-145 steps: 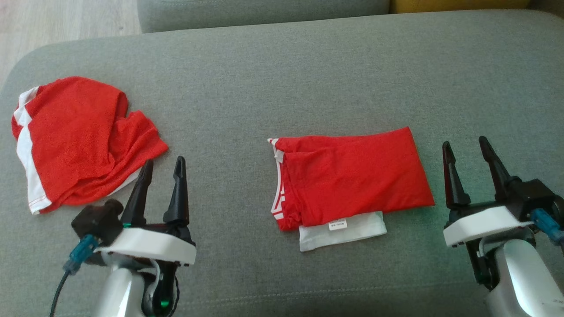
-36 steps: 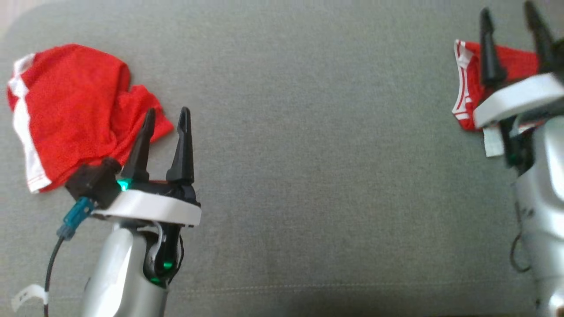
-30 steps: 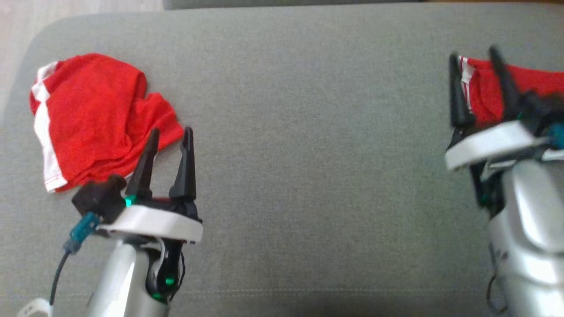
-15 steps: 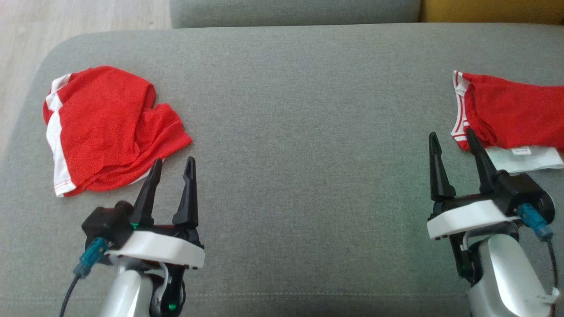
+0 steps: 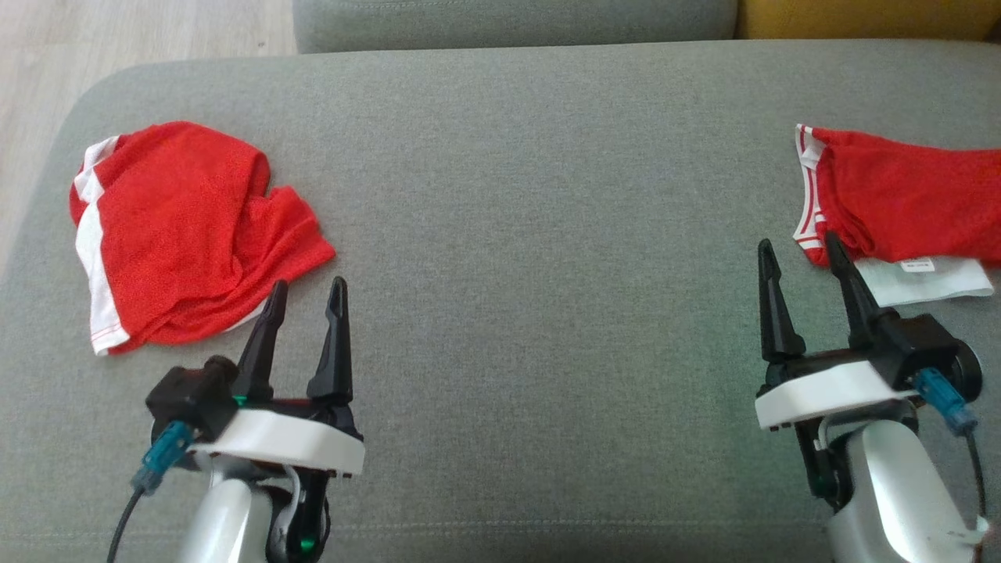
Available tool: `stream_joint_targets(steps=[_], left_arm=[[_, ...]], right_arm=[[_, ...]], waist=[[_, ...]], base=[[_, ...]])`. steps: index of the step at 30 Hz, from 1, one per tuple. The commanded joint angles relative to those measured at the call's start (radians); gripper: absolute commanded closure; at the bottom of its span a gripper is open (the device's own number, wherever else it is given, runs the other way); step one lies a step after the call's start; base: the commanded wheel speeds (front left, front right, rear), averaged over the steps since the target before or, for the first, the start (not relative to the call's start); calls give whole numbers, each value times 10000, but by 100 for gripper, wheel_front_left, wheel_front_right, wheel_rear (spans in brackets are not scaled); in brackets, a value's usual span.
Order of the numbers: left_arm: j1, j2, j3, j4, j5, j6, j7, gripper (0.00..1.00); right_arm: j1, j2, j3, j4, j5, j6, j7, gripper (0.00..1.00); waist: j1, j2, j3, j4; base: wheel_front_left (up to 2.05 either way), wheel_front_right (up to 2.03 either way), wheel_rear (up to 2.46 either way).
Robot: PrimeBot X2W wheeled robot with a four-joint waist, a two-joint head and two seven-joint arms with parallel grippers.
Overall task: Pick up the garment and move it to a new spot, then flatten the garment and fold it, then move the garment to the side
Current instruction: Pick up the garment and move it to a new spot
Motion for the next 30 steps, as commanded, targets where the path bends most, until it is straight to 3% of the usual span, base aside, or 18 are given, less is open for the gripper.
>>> stream_joint_targets(steps=[1,11,30], left_arm=[[-247,74,314,-310,19,42,-61,0],[-398,74,428,-347,-68,49,-61,0],[-17,74,826,-541,-129,120,-61,0]], right_arm=[[-171,56,243,-312,47,65,-140,0],[-233,58,421,-380,-30,65,-6,0],[-141,22,1513,-287,89,65,198,0]], waist=[[0,0,-21,6],[0,0,89,580],[0,0,-300,3249]], base=[[0,0,0],[0,0,0],[0,0,0]])
